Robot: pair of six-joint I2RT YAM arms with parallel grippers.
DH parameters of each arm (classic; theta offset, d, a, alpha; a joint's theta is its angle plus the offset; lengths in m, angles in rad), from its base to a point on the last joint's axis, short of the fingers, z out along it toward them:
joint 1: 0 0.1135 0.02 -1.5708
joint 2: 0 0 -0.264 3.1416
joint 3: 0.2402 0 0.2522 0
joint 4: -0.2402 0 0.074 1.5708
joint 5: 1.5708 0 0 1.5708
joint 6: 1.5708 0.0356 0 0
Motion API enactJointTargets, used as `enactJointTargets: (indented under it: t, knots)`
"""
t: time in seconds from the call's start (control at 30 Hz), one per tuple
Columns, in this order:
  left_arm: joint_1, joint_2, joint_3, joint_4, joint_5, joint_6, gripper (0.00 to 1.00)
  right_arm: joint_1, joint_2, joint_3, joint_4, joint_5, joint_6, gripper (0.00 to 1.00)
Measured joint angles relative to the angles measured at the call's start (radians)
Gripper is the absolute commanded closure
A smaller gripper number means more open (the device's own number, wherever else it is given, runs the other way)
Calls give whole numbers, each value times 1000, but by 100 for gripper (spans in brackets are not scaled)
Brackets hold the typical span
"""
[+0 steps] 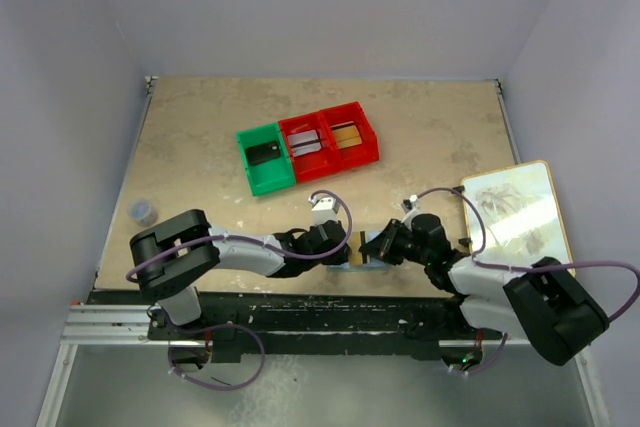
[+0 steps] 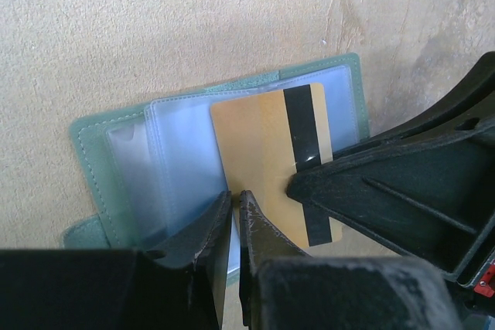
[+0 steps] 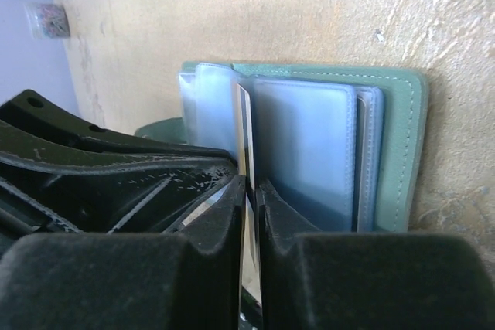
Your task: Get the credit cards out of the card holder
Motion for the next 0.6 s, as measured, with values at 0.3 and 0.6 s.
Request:
enactJointTargets:
  t: [0.3,0.6]
  knots:
    - [0,-28,-9,-32,-22,-7,77,1,-64,-4,-3,-6,8,100]
    - [-1,-262,-132,-140,-106,-11,61,1,-519,90,-400,231,-131,100]
